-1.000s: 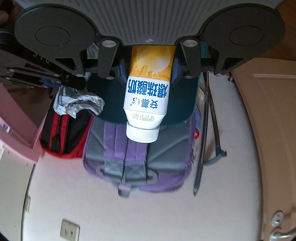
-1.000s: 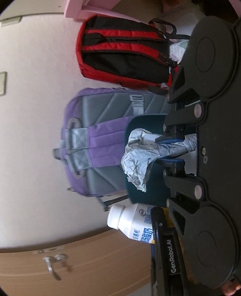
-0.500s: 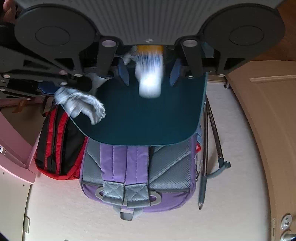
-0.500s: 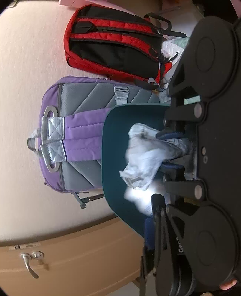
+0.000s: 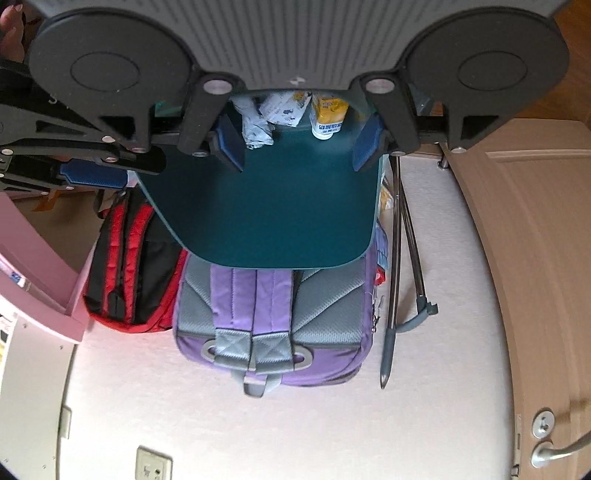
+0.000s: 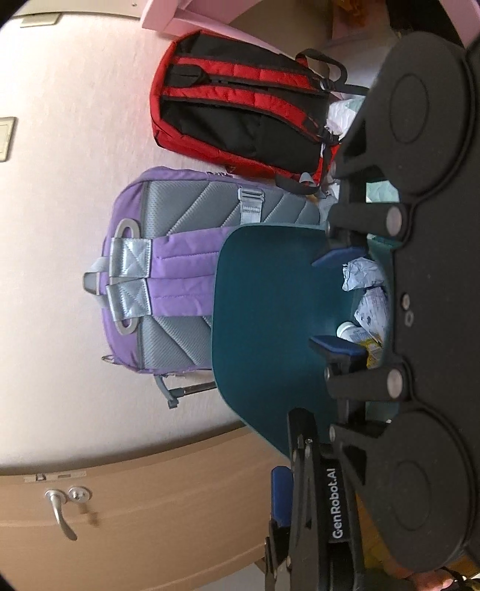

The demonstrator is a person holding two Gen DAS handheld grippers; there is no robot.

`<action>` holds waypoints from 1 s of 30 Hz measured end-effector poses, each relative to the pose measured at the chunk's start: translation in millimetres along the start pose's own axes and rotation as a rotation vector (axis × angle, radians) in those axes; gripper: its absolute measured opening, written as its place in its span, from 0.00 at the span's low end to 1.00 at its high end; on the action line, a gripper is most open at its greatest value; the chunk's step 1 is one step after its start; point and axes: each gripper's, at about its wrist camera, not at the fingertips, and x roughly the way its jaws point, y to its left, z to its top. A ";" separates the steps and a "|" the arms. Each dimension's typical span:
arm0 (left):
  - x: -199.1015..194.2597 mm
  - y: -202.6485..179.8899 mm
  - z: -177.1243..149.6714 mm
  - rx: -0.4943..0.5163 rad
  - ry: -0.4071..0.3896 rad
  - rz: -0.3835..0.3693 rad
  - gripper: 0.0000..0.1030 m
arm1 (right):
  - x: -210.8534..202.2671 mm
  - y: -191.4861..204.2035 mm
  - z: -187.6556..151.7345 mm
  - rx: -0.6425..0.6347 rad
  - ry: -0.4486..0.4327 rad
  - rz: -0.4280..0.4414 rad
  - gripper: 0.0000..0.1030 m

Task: Collect trash
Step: 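Withdraw both open tools from the teal bin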

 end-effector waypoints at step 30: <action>-159.4 -27.1 -95.7 0.026 0.009 -0.099 0.83 | -153.6 20.1 -79.2 -0.024 -0.014 0.107 0.48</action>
